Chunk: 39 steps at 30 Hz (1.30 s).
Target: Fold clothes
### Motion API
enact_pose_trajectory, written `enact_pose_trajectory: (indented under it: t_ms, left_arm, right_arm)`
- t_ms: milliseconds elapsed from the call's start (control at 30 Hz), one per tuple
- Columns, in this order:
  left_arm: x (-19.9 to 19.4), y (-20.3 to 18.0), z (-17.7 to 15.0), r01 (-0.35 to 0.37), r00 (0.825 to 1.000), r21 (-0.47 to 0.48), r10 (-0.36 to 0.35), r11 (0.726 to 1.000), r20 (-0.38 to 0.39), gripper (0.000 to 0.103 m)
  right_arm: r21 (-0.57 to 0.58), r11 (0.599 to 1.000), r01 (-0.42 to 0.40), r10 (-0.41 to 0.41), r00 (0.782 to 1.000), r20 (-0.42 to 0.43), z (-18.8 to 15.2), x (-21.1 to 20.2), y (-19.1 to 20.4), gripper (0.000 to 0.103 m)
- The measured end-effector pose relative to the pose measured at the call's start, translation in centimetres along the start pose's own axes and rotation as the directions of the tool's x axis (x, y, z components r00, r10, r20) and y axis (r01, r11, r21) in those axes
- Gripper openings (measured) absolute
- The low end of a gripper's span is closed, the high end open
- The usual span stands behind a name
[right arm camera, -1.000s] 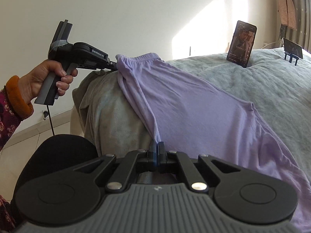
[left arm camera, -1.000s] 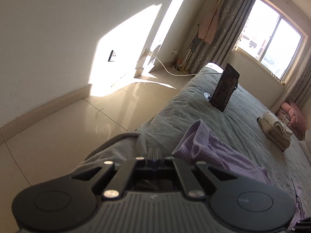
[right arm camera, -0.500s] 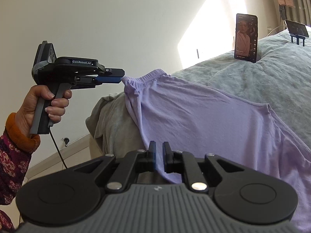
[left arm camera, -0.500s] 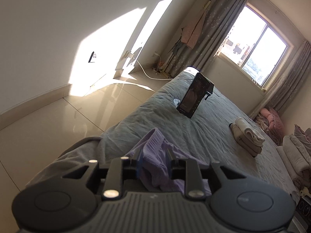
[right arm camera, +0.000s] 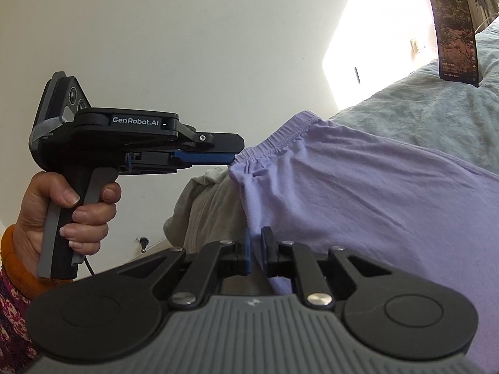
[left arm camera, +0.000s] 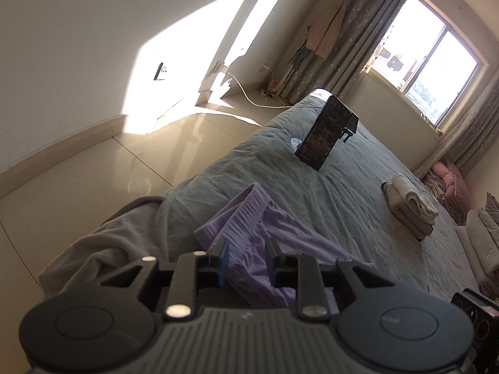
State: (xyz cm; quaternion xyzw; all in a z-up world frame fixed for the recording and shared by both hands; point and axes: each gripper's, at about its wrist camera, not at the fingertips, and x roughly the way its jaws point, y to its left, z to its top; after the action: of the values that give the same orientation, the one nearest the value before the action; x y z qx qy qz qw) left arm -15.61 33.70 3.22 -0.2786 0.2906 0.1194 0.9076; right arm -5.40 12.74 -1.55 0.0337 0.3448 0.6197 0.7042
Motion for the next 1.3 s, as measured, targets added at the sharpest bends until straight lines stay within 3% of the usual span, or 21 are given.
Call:
enact_pose_trajectory:
  t_ms: [133,267,400,500,600,667,733,833,1000,1100,1300]
  left_arm:
    - [-0.2,0.0,-0.4,-0.076,0.997,0.028,0.076,0.997,0.009,0.024]
    - [0.1,0.1,-0.8,-0.067,0.998,0.018,0.067,0.998,0.006,0.024]
    - [0.1,-0.4,-1.0,-0.059,0.997,0.027,0.058,0.998,0.043,0.008]
    - [-0.4,-0.7,-0.7,0.002,0.994,0.058,-0.008,0.998,0.106,0.005]
    - [-0.6,0.3,-0.4,0.114,0.981,0.036,-0.118,0.993,0.157,0.005]
    - [0.0,1.6,-0.3,0.09,0.984,0.007,-0.09,0.996,0.155,0.005]
    - [1.0,3.2,-0.7,0.023,0.992,-0.02,-0.02,1.0,0.124,0.005]
    - [1.8,5.0,-1.6,0.036,0.995,-0.075,-0.029,0.997,0.1,0.006]
    - [1.2,4.4,-1.5,0.032,0.994,-0.063,-0.025,0.998,0.109,0.014]
    - [0.6,3.8,-1.1,0.015,0.991,-0.062,-0.007,0.998,0.136,0.029]
    - [-1.6,1.6,-0.7,-0.012,0.97,0.018,0.007,1.0,0.242,0.035]
  right_arm:
    - [-0.006,1.0,-0.018,0.018,1.0,-0.016,0.1,1.1,0.4,0.013]
    - [0.003,1.0,-0.023,0.024,1.0,-0.02,0.0,1.4,0.3,0.013]
    - [0.009,1.0,-0.021,0.021,1.0,-0.021,0.1,1.5,0.3,0.012]
    - [0.002,1.0,-0.016,0.017,1.0,-0.016,0.2,1.6,0.5,0.012]
    - [0.011,1.0,-0.015,0.015,1.0,-0.005,0.5,1.6,0.5,0.012]
    - [0.023,1.0,-0.015,0.015,1.0,0.0,0.6,1.8,0.5,0.012]
    - [0.034,0.999,-0.02,0.02,1.0,0.0,0.6,1.9,0.4,0.012]
    - [0.045,0.998,-0.032,0.032,0.999,-0.003,0.6,2.0,0.4,0.014]
    - [0.061,0.997,-0.045,0.041,0.997,0.061,1.2,-0.1,0.4,0.014]
    - [0.089,0.996,-0.007,-0.001,0.995,0.099,1.5,-1.3,-0.5,0.014]
    - [0.148,0.986,0.073,-0.084,0.994,0.068,0.3,-1.7,-2.7,0.014]
